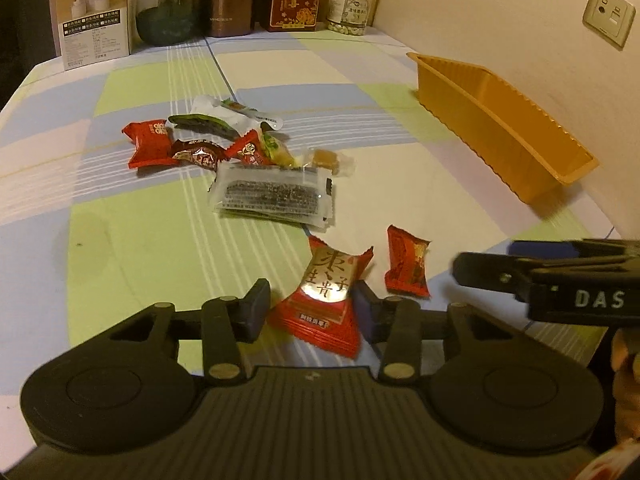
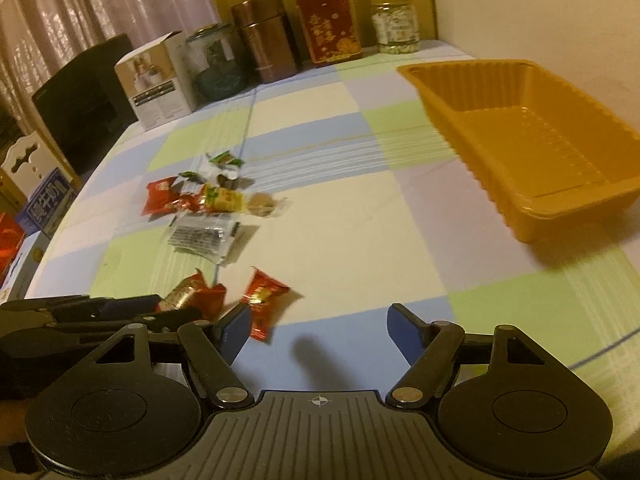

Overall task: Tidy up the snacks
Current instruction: 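Grasp the red candy packet with the left tool while the right tool grasps another red packet, then carry both red packets to the orange tray and open both tools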

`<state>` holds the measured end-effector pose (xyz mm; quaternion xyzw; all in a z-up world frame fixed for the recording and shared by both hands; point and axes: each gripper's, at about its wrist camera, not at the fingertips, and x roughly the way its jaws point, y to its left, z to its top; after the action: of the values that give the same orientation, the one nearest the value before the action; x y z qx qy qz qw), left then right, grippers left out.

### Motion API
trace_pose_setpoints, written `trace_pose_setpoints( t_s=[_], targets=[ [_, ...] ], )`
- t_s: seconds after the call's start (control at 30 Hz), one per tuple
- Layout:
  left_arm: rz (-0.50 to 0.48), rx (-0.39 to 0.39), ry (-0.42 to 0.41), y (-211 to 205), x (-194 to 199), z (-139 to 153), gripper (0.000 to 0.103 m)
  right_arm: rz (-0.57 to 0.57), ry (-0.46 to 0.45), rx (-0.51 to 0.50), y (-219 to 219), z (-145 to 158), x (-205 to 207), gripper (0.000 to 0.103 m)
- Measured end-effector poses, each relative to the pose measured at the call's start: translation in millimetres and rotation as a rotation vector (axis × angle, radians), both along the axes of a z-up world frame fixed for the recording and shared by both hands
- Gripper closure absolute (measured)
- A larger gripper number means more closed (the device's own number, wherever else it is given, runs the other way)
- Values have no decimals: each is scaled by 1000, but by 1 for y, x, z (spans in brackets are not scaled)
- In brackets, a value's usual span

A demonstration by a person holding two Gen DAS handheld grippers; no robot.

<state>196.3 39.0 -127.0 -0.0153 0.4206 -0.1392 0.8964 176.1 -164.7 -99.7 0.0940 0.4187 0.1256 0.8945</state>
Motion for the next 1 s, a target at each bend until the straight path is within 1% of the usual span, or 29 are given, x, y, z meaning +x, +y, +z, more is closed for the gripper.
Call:
trace_pose_setpoints(
  t_s=[0.07,0.1,0.23,0.37,0.47,0.53,0.57,0.67,0.77,0.9,1.0],
  targets=[
    [19,17,-11,3,-2,1,65,24,-2,0,9,-2,3,29],
    [37,28,-21,6,-3,2,74,33,-3,-1,14,-3,5,31],
    [88,29,-35,20,-4,4,75,57,-1,-14,30,-11,12,43],
    [85,28,-42,23,-3,3,75,72,-4,-33,42,-17,18,50],
    [67,53,-55,19,-2,2,73,87,-19,-71,50,-19,20,62],
    [63,61,-55,18,-1,-1,70,94,-25,-94,53,-20,21,75],
    [62,61,-51,18,1,-2,70,96,-28,-100,54,-21,21,78],
    [56,73,-50,15,2,-6,70,95,-31,-105,53,-21,21,78],
    [43,94,-50,12,0,-5,73,85,-39,-108,50,-20,20,79],
    [47,89,-48,9,-3,1,79,76,-43,-105,45,-15,19,80],
    [57,86,-51,5,-7,7,80,66,-51,-100,40,-9,16,80]
  ],
)
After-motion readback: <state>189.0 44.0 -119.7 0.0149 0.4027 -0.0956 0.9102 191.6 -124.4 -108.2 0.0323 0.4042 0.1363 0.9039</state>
